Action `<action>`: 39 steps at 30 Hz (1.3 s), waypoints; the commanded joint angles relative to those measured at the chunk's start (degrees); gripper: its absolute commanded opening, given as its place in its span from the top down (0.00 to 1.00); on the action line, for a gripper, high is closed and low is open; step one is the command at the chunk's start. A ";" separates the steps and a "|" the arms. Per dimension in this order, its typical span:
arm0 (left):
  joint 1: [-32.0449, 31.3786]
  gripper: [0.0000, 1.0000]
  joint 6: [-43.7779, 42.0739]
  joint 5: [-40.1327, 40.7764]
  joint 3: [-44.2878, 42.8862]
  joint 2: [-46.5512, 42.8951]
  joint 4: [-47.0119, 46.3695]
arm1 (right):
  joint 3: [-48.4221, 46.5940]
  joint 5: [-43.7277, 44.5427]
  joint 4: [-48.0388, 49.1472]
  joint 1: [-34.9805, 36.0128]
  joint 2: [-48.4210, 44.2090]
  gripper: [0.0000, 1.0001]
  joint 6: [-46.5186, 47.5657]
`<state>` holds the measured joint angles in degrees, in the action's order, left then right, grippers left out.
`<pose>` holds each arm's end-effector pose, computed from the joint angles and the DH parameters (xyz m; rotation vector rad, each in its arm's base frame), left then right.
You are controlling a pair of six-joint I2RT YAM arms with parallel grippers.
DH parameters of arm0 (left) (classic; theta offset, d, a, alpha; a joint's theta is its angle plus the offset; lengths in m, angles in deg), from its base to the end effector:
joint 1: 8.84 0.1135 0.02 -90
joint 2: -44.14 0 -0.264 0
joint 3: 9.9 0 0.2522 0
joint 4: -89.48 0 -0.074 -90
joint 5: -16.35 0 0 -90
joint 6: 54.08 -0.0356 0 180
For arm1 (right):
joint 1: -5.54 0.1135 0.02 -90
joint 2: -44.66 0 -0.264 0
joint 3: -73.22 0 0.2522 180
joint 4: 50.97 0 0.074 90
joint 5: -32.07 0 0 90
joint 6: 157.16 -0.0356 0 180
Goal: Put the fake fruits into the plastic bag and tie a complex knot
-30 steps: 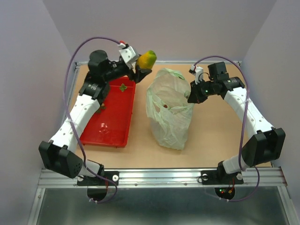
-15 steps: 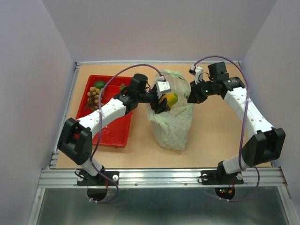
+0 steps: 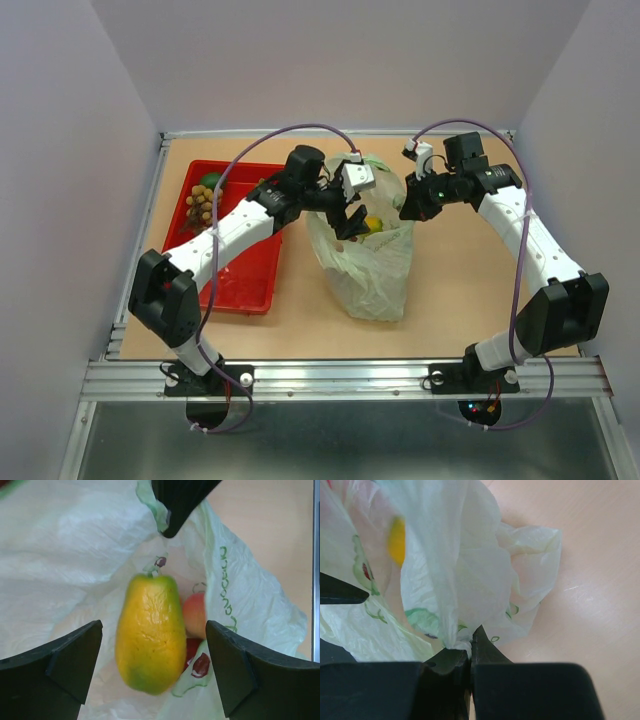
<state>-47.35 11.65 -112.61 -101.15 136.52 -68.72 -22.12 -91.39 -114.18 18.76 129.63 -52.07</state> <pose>0.2809 -0.2521 0.3327 1.3808 1.4010 -0.8296 0.2949 0.0894 0.3392 -0.8214 2.2661 0.7076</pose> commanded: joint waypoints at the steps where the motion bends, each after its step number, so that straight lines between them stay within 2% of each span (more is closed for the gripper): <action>1: -0.08 0.01 1.94 -0.68 -4.50 -1.68 -0.83 | 0.55 -1.00 1.20 0.41 -2.00 1.00 1.34; 6: 0.35 0.01 2.12 -1.20 -8.62 -3.60 2.06 | 0.28 -0.91 1.20 0.41 -1.74 0.99 1.87; 8: 1.93 0.02 4.13 -2.26 -8.99 -7.81 1.55 | 0.11 -0.74 1.20 0.32 -1.65 1.00 2.13; 10: 7.45 0.02 10.71 -3.48 -7.33 -13.42 -3.18 | -0.16 -0.65 1.20 0.32 -1.56 1.00 2.40; 12: 12.20 0.02 13.97 -4.19 -6.01 -16.43 -2.42 | -0.16 -0.47 1.20 0.32 -1.47 0.99 2.57; 13: 17.36 0.03 14.77 -4.11 -5.92 -17.66 -0.67 | -0.07 -0.56 1.20 0.41 -1.47 1.00 2.66; 18: 29.87 0.03 8.90 0.89 -0.84 -23.38 14.25 | 0.46 -0.91 1.29 0.32 -1.38 1.00 2.93; 21: 36.45 0.03 5.29 8.61 3.12 -24.35 18.49 | 0.46 -0.91 1.29 0.32 -1.47 1.00 2.84; 24: 42.96 0.05 0.65 14.25 3.93 -21.90 22.70 | 0.81 -0.83 1.29 0.41 -1.91 0.99 2.66; 29: 46.23 0.16 -6.83 22.42 0.42 -11.71 31.41 | 2.13 -1.09 1.29 0.41 -2.79 0.99 2.49; 30: 46.24 0.17 -7.54 26.09 0.33 -10.56 31.26 | 2.39 -1.26 1.29 0.41 -2.97 1.00 2.40; 33: 46.50 0.18 -8.68 29.98 2.08 -8.01 29.50 | 2.65 -1.18 1.29 0.41 -3.05 1.00 1.96; 37: 46.85 0.28 -9.13 35.52 4.10 -5.20 26.78 | 2.74 -1.53 1.55 0.41 -3.32 1.00 1.17; 39: 47.20 0.28 -8.95 37.46 4.63 -3.70 25.55 | 2.57 -1.70 1.55 0.41 -3.41 1.00 0.82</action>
<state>-0.79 4.57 -81.77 -97.22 132.32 -40.88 -20.63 -91.67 -114.03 18.76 128.43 -50.65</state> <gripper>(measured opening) 0.725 0.012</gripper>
